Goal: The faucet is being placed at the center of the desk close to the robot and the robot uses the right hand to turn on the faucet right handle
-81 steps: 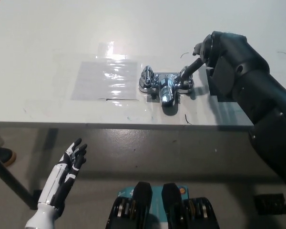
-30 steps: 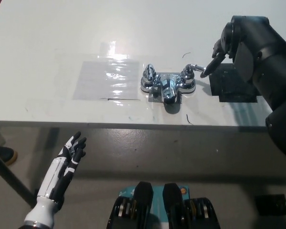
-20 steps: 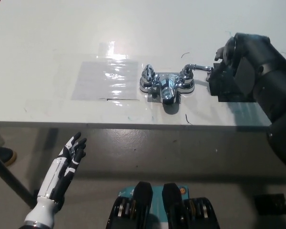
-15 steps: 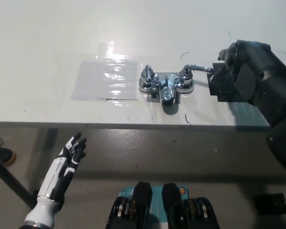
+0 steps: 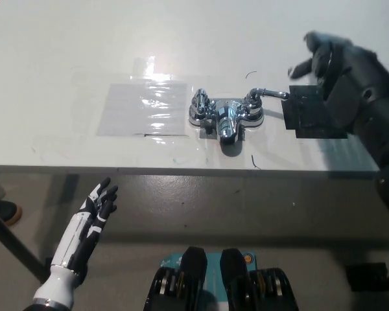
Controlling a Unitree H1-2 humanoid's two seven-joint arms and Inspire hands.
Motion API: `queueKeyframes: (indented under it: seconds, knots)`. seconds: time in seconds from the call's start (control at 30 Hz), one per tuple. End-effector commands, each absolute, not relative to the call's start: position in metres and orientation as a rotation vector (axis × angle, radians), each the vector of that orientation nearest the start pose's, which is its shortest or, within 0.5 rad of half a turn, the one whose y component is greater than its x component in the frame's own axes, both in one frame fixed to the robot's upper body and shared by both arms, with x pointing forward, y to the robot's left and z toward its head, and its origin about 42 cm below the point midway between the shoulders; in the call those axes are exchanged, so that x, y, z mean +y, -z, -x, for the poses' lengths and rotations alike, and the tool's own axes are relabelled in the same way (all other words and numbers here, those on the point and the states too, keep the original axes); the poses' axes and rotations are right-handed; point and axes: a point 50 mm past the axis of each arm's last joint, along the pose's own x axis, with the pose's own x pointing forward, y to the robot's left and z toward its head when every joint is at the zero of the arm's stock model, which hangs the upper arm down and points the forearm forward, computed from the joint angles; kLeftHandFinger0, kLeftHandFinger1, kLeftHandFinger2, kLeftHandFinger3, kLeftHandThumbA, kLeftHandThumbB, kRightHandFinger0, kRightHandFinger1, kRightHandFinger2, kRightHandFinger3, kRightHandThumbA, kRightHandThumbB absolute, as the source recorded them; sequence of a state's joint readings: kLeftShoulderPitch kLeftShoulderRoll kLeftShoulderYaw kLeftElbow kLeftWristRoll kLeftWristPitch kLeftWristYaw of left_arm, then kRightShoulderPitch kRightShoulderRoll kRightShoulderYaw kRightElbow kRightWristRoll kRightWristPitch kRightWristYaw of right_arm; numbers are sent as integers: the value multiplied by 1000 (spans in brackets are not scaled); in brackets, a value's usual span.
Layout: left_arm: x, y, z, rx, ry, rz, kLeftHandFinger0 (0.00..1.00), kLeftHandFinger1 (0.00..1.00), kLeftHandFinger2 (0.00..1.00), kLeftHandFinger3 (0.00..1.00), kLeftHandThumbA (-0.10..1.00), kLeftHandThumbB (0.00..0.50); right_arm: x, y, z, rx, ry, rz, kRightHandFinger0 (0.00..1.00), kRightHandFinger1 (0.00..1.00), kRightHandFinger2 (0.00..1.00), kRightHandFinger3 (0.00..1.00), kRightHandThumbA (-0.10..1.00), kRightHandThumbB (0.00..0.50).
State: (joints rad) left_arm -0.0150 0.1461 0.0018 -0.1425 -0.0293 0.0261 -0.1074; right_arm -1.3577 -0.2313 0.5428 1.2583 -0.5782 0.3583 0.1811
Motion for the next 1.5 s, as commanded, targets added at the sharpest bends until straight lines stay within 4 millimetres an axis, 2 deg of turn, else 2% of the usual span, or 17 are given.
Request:
queueKeyframes:
  seconds: [0.0,0.27,0.33,0.43,0.5,0.53,0.6,0.63,0.67,0.73,0.93,0.97,1.0,1.2,1.23,1.4,1.47]
  knots:
    - [249,-153,-291,-185,141,-142,1000,1000,1000,1000,872,137,-197,-455,-602,63,84,1287,1000,1000,1000,1000,455,385]
    - [251,-151,-289,-176,133,-131,1000,1000,1000,1000,861,144,-256,-504,-586,-42,322,1304,1000,1000,1000,1000,105,315]
    - [251,-152,-291,-181,130,-135,1000,1000,1000,1000,857,133,-271,-518,-576,-121,374,1247,1000,1000,1000,1000,85,266]
    - [250,-154,-294,-185,134,-141,1000,1000,1000,1000,863,137,-281,-541,-548,-291,436,1106,1000,1000,1000,1000,300,244]
    - [250,-155,-297,-191,133,-138,1000,1000,1000,1000,870,149,-281,-558,-511,-522,469,931,1000,1000,1000,1000,446,295]
    - [250,-156,-299,-194,126,-139,1000,1000,1000,1000,871,154,-278,-566,-481,-630,462,832,1000,1000,1000,1000,567,291]
    - [252,-156,-300,-197,121,-136,1000,1000,1000,1000,869,157,-274,-569,-460,-716,437,749,1000,1000,1000,1000,582,281]
    - [251,-157,-301,-195,121,-127,1000,1000,1000,1000,866,152,-272,-568,-424,-811,401,682,1000,1000,1000,1000,751,281]
    - [251,-157,-302,-196,120,-122,1000,1000,1000,1000,863,151,-271,-567,-410,-844,385,655,1000,1000,1000,1000,783,281]
    - [251,-158,-302,-196,118,-126,1000,1000,1000,1000,862,149,-268,-553,-363,-966,338,605,1000,1000,1000,1000,904,285]
    - [250,-158,-304,-205,125,-127,1000,1000,1000,1000,861,142,-269,-499,-291,-1108,261,557,1000,1000,1000,1000,995,292]
    - [250,-159,-306,-206,129,-124,1000,1000,1000,1000,861,142,-269,-494,-284,-1117,257,546,1000,1000,1000,1000,1000,381]
    - [251,-159,-308,-206,129,-124,1000,1000,1000,1000,860,144,-268,-485,-275,-1120,256,527,1000,1000,1000,1000,992,317]
    - [249,-156,-310,-203,131,-119,1000,1000,1000,1000,855,140,-250,-424,-225,-1162,177,423,1000,1000,1000,1000,941,237]
    - [249,-156,-311,-199,133,-117,1000,1000,1000,1000,856,141,-244,-409,-218,-1186,114,388,1000,1000,1000,1000,842,186]
    - [251,-159,-315,-201,126,-126,1000,1000,1000,1000,850,142,-229,-382,-202,-1233,31,264,1000,1000,1000,1000,797,200]
    - [251,-161,-317,-203,126,-128,1000,1000,1000,1000,844,135,-229,-374,-195,-1249,37,265,1000,1000,1000,1000,874,191]
